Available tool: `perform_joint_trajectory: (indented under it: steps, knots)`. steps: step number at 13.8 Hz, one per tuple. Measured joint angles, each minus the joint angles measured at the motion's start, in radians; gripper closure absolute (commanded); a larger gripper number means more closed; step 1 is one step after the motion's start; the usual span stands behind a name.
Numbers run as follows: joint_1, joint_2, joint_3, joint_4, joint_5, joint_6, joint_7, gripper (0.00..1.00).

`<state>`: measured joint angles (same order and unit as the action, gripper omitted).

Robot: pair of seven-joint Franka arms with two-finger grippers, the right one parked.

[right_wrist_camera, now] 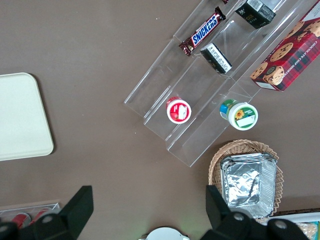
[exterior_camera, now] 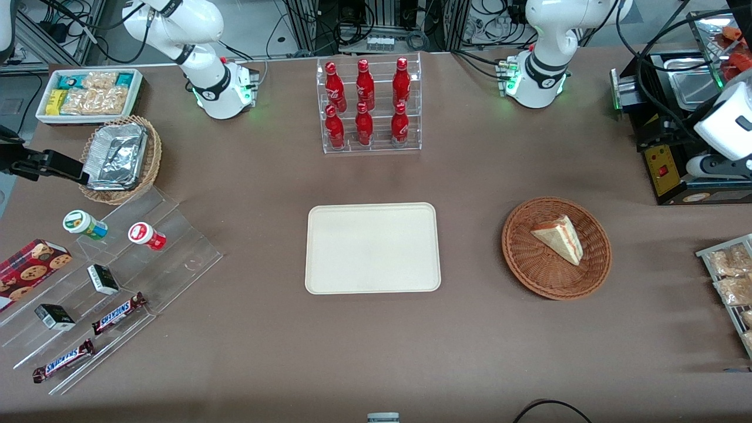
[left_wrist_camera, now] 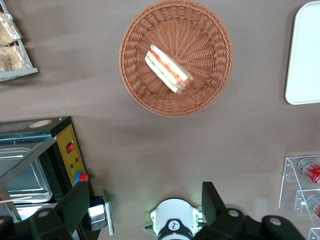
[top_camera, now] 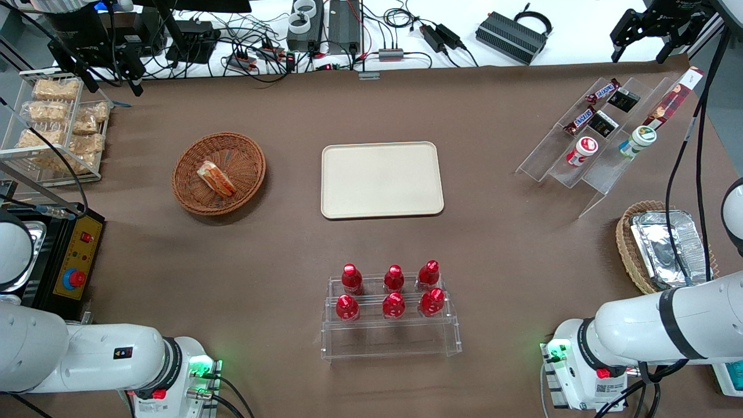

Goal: Place sandwich from basket to tray
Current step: 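Move the left gripper over the wrapped sandwich in the wicker basket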

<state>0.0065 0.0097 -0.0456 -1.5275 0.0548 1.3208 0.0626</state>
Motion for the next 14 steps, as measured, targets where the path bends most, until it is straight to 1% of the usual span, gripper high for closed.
perform_joint_trajectory:
  steps: [4, 7, 11, 14]
  knots:
    - [-0.001, -0.013, 0.0, -0.033, 0.0, 0.032, 0.0, 0.01]
    - [-0.001, -0.004, 0.0, -0.121, 0.0, 0.152, -0.056, 0.01]
    - [-0.004, 0.02, -0.001, -0.294, -0.004, 0.385, -0.35, 0.01]
    - [-0.014, 0.055, -0.001, -0.382, -0.011, 0.519, -0.541, 0.01]
